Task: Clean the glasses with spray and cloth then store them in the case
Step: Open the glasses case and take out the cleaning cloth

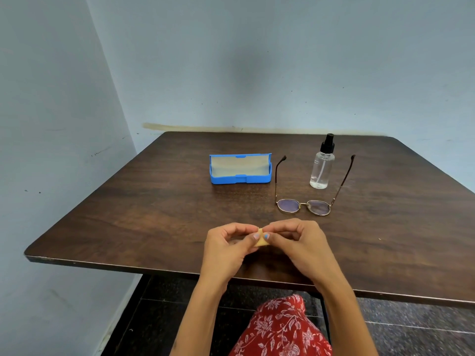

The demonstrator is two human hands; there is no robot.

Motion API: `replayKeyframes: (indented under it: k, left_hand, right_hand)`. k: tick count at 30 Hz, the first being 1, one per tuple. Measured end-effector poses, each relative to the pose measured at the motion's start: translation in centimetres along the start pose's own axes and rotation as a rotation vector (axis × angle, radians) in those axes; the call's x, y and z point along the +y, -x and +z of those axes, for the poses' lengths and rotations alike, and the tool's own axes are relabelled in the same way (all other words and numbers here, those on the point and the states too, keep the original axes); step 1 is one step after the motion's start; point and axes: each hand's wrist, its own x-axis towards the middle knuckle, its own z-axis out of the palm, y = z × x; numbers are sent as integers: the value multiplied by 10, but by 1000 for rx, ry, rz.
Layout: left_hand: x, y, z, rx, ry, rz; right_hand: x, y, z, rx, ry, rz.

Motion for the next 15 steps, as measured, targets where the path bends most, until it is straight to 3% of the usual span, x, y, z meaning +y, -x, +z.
replayKeyframes:
  k: [9,15]
  left_hand:
    - [-8,-5,4,104,-658,358]
    - [-10,-4,4,113,-940,419]
  right_hand:
    - [12,-5,10,58,215,-98]
    - [15,-10,12,40,407,-110]
